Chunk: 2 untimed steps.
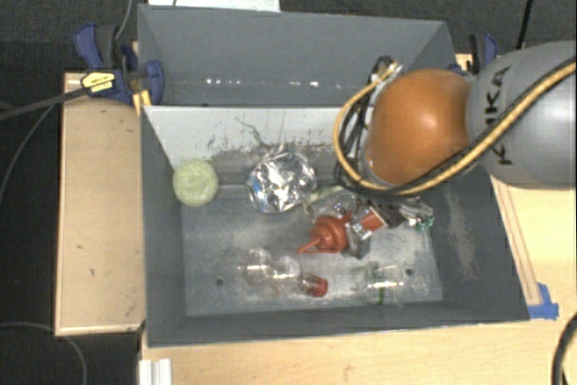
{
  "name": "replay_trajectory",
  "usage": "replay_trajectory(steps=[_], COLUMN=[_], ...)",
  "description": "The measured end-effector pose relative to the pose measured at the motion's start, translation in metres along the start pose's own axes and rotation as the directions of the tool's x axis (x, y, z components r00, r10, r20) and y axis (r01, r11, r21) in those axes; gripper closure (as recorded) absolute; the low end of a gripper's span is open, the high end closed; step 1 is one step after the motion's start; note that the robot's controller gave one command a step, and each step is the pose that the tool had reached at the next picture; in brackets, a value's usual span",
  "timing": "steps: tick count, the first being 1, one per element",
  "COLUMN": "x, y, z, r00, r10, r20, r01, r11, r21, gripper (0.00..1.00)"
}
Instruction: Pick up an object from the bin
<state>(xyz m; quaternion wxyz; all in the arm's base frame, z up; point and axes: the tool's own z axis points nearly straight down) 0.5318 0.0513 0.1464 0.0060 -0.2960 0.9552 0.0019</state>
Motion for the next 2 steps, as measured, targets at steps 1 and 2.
replay_trajectory(steps=[1, 2], x=[0.003, 0.0], y=[-0.003, 0.004], z=[-0.05, -0.111], r00=[1.0, 1.0], r10=[-0.02, -0.03], r20=[-0.006, -0.003], r01=[0.02, 0.03], r11=[1.0, 1.0], r21=[-0.004, -0.002], gripper=[1.0, 1.0])
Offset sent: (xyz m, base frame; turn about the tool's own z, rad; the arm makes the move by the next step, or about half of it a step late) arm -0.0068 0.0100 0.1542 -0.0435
